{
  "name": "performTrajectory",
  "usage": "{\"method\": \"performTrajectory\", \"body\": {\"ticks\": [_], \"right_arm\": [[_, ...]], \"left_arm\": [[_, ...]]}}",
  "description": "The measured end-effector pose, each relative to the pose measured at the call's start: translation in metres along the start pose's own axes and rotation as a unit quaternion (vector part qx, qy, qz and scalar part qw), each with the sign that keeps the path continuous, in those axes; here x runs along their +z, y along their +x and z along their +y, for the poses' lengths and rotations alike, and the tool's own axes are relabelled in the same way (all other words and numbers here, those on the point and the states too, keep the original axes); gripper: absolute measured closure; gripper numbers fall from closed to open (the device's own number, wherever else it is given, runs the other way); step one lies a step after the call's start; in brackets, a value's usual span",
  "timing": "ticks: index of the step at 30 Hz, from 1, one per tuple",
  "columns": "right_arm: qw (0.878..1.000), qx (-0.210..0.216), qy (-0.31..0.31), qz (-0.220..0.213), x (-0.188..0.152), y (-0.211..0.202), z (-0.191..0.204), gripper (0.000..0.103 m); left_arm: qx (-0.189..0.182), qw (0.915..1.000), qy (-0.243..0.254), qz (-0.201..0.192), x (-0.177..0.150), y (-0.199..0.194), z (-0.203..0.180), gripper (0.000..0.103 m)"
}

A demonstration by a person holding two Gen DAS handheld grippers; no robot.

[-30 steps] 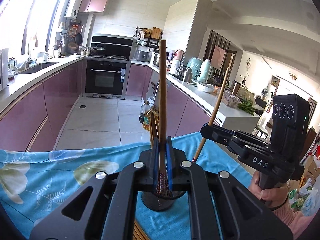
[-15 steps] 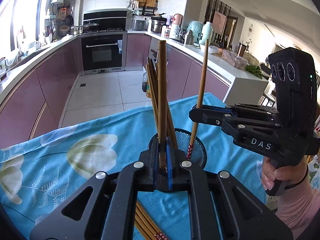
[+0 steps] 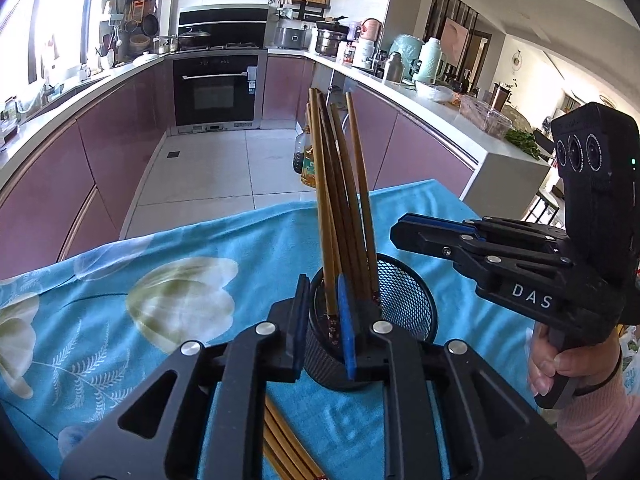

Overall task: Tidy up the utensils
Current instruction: 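Open the right gripper and withdraw from the mesh cup, then move the open right gripper over the remaining chopsticks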

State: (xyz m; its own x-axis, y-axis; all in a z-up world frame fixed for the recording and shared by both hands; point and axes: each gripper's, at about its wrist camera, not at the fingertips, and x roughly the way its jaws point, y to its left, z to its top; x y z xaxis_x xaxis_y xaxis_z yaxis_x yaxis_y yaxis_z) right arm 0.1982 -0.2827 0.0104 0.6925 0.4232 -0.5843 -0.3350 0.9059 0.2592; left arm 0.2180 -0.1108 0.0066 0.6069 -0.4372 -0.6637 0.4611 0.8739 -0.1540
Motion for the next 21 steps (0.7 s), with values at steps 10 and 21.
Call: {"method": "performTrajectory", "body": {"ticks": [10,21], "right_arm": [[0.999,0.017,-0.024,-0.043,-0.015,-0.037,0.019,0.075],[0.995,0.070,-0.076,0.012,-0.072,-0.031,0.064,0.063]], "left_arm": [[0.037,0.9977,0.001,-0.057,-0.027,-0.047,0.005,0.068],[0.069,0.9971,0.026,-0.020,-0.108,-0.069,0.012,0.060]]}}
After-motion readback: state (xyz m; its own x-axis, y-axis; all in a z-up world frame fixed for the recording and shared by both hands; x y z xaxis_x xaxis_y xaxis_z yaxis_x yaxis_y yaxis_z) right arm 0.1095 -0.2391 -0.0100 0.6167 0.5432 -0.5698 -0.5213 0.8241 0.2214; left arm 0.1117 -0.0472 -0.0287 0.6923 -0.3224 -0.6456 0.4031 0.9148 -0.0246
